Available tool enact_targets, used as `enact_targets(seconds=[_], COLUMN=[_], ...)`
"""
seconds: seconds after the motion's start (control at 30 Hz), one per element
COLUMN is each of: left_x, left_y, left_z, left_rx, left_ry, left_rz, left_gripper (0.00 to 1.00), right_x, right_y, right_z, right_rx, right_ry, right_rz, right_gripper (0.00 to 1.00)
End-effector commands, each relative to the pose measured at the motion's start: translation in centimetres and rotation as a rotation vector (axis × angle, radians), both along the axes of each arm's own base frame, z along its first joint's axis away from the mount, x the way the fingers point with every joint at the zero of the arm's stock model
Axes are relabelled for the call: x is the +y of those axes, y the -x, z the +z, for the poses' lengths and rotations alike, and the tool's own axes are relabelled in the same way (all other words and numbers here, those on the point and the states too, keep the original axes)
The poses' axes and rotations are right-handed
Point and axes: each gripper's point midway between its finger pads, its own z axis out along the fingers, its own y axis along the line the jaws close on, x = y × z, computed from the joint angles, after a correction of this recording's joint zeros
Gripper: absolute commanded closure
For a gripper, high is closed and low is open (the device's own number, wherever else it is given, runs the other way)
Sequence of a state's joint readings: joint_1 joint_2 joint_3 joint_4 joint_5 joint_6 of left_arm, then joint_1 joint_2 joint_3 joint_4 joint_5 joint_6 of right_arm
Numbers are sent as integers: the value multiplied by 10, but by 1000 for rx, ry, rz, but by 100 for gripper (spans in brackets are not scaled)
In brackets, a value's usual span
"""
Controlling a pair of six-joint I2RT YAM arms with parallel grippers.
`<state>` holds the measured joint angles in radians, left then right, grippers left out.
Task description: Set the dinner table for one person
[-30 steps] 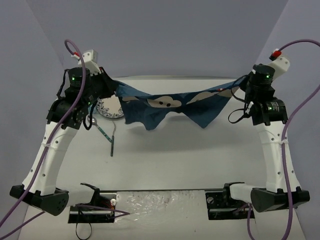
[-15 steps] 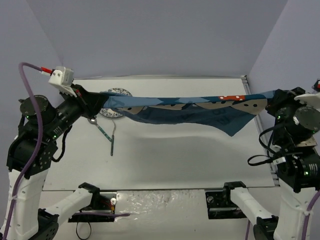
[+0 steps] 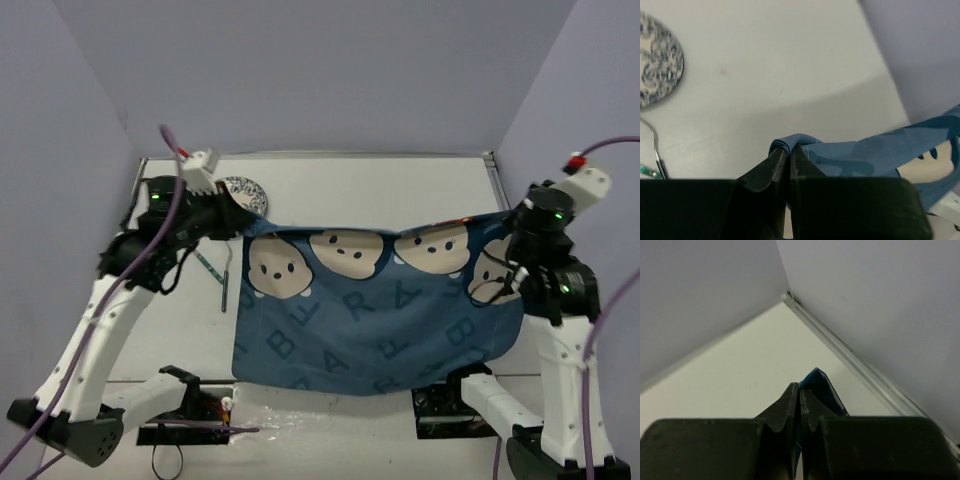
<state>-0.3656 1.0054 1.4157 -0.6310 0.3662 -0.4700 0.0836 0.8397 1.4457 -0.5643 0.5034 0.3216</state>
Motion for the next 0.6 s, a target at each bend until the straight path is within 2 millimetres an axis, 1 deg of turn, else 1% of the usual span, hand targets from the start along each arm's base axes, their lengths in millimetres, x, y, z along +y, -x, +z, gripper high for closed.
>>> enact_targets(seconds=[0.0, 0.03, 0.07, 0.1, 0.13, 0.17, 0.2, 0.3, 0.33, 0.37, 0.47, 0.53, 0.57], left_x=[-6, -8, -7, -9, -9, -11, -11, -9, -10, -12, -20, -29, -32], left_y=[-68, -92, -89, -95, -107, -118, -126, -145, -152, -159, -177, -194, -200], left_z=[-91, -130, -142, -155, -178, -195, -208, -235, -238, -250, -263, -270, -272], left_rx=[219, 288, 322, 336, 363, 381, 395, 423, 420, 437, 465, 479, 483], left_ry=[-11, -14, -15, -20, -29, -35, -41, -58, -58, -65, -56, -40, -36], left_rz=[171, 238, 247, 248, 284, 309, 334, 386, 397, 403, 405, 409, 409], left_gripper=[100, 100, 100, 100, 100, 100, 100, 100, 100, 100, 100, 100, 100], right_x=[-6, -4, -4, -5, -9, -10, -12, -16, -18, -25, -31, -40, -44], right_y=[-68, -88, -91, -97, -107, -117, -125, -145, -155, -162, -190, -214, -218], right_z=[-112, -152, -160, -173, -198, -221, -237, -265, -266, -277, -285, -288, -295], right_rx=[303, 390, 384, 402, 429, 467, 485, 506, 488, 505, 509, 506, 527], right_ry=[-16, -16, -22, -21, -32, -44, -55, -61, -63, -63, -43, -26, -16], right_rz=[-107, -114, -114, -117, -131, -130, -132, -136, -133, -139, -111, -116, -119], right_gripper=[100, 100, 100, 100, 100, 100, 100, 100, 100, 100, 100, 100, 100])
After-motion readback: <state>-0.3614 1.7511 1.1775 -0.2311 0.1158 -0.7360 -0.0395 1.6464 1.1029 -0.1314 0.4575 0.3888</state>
